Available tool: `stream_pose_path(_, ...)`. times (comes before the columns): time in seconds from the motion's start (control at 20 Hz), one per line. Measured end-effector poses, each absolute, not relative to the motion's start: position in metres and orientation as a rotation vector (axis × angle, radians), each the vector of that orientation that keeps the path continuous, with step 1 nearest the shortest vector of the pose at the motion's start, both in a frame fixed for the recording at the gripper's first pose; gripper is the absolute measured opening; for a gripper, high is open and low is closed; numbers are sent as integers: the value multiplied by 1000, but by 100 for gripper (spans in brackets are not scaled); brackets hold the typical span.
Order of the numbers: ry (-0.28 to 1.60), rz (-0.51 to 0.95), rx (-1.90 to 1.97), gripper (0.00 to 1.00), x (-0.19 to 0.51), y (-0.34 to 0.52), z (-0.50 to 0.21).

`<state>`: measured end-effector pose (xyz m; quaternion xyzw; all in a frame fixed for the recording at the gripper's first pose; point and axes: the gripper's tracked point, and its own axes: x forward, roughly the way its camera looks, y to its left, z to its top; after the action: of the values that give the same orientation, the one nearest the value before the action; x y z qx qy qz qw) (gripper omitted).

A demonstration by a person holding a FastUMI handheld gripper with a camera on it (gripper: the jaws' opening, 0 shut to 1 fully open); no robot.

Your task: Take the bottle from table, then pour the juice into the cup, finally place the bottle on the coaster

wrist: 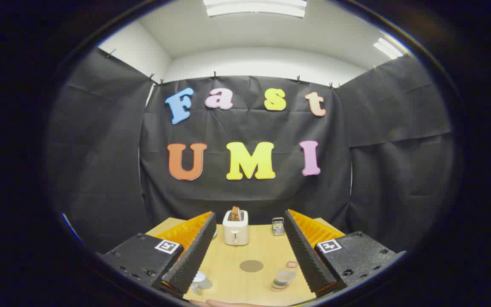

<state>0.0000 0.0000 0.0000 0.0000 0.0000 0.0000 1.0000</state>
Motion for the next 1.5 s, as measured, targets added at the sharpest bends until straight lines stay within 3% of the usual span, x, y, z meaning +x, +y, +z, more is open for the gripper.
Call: stream_pose_path(1.5, -18, -19, -18, 100, 4, -33, -25)
